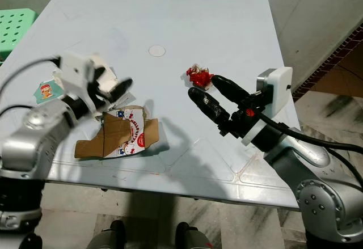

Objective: Picking trash to rubbish bin

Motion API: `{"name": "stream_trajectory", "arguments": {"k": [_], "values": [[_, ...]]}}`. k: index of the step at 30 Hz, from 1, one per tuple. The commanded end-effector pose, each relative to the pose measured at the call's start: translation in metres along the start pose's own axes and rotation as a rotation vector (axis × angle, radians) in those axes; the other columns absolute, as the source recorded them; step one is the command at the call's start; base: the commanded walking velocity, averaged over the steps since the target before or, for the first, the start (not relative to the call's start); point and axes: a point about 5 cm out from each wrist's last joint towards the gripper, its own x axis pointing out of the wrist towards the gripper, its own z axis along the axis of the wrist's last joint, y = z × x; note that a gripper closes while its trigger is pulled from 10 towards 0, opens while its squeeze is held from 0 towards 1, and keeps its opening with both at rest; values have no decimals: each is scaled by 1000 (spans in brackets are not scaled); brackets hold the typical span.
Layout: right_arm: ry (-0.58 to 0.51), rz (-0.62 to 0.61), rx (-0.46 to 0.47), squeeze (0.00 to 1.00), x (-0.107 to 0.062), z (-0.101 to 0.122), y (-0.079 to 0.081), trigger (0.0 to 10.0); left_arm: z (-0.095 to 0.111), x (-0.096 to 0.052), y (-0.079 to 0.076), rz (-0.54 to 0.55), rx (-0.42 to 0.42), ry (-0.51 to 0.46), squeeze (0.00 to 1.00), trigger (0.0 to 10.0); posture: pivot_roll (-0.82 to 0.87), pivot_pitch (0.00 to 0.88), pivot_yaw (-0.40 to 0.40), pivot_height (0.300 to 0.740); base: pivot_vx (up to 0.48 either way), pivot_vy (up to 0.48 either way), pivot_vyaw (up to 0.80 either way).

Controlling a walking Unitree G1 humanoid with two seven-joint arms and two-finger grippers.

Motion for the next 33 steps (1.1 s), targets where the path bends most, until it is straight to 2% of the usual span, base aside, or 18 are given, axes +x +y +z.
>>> {"name": "stream_trajectory", "arguments": {"k": [1, 17, 28, 33], "values": [[-11, -13, -28, 0, -5, 5, 1, 10000, -4, -2, -4, -34, 23, 16, 0, 10000, -73, 296, -74, 740, 0, 0, 0], [0, -11, -17, 0, -8, 4, 2, 10000, -19, -16, 7, -52, 89, 94, 0, 10000, -67, 316, -78, 740, 0, 0, 0], [-9, -11, -3, 0, -9, 8, 3, 10000, -43, -21, 27, 22, 121, 199, 0, 10000, -75, 322, -78, 740, 0, 0, 0], [9, 19, 13, 0, -10, 6, 7, 10000, -43, -21, 29, 24, 136, 196, 0, 10000, -73, 323, -78, 740, 0, 0, 0]]}}
